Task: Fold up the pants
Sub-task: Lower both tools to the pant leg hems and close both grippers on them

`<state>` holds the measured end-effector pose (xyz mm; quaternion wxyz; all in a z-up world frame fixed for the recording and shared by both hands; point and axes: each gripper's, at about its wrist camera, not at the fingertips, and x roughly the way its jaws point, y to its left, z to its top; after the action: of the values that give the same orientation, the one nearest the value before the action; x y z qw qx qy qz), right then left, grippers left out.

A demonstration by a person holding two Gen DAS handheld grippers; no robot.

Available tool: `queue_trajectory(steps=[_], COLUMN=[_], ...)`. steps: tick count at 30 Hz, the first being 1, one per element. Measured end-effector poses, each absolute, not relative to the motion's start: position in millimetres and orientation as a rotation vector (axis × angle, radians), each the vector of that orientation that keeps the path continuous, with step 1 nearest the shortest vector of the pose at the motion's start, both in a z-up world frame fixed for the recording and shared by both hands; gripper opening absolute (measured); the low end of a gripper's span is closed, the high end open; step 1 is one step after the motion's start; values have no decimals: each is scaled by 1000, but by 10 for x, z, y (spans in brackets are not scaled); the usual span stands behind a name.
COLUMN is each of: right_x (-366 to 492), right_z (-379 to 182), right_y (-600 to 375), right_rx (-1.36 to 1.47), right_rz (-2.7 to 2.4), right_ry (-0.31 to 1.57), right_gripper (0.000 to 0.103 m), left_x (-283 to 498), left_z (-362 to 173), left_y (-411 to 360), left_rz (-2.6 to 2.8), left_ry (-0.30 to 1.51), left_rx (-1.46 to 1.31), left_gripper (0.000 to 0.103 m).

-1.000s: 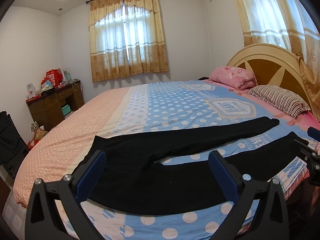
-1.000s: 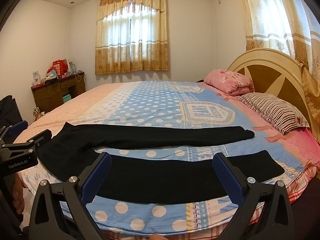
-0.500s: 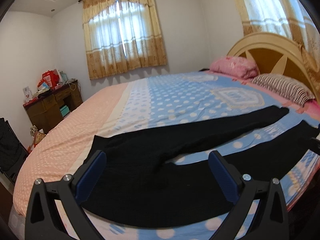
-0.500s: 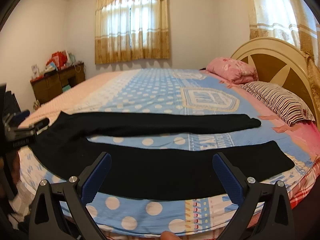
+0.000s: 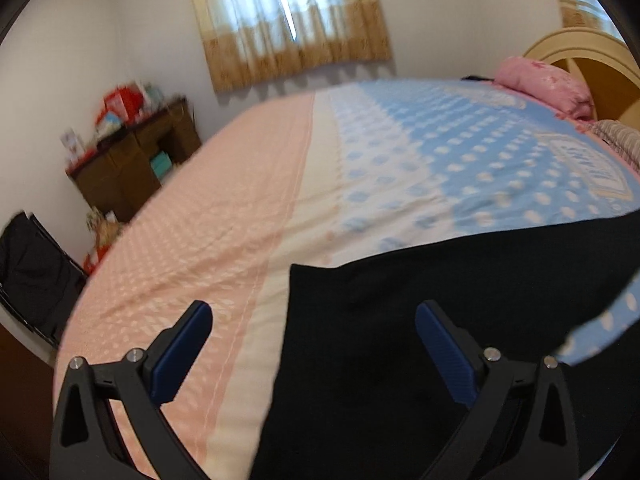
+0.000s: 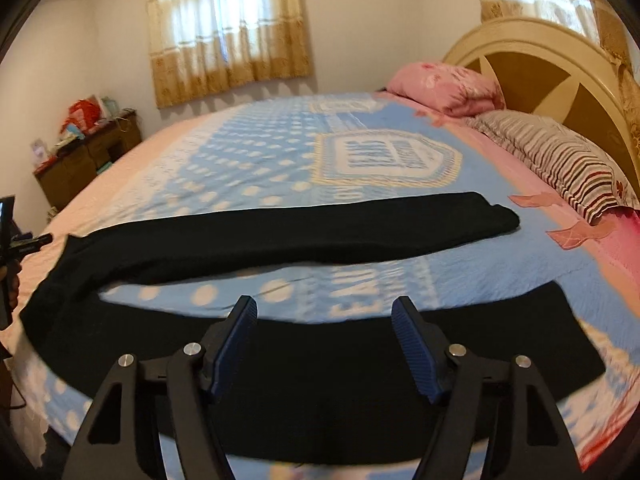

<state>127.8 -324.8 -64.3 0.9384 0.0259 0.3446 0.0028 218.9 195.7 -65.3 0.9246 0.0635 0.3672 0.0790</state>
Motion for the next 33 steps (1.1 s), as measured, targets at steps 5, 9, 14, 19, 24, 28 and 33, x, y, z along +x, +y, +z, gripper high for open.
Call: queue_trajectory(steps=[5, 9, 14, 19, 24, 28, 33], right_x=[1656, 1920, 2175, 2444, 2701, 2954, 3307], right_z=[-673, -694, -701, -702, -706, -762, -878], right_y=[-3616, -3819, -4090, -4374, -4700, -4974, -5259], right_rx=[43, 50, 92, 76, 112, 147, 175], right_rz=[-70, -89, -124, -175, -213, -226, -235], right_ry=[741, 769, 788, 808, 840, 884, 942], right_gripper=[71, 71, 71, 70, 70, 70, 70], left_x=[2534, 2777, 2983, 3002, 3004, 3066, 3127], left_z=[-883, -1007, -1172, -1234, -1170, -1171, -1203], left_y=[2165, 2245, 2336, 2436, 2386, 2389, 2420], left_rz=[129, 95, 99, 46, 56, 54, 77], left_ry=[839, 894, 960, 969, 952, 959, 969], left_rx=[68, 7, 10, -59, -5, 5, -11], left_gripper=[88, 78, 60, 39, 27, 28, 36])
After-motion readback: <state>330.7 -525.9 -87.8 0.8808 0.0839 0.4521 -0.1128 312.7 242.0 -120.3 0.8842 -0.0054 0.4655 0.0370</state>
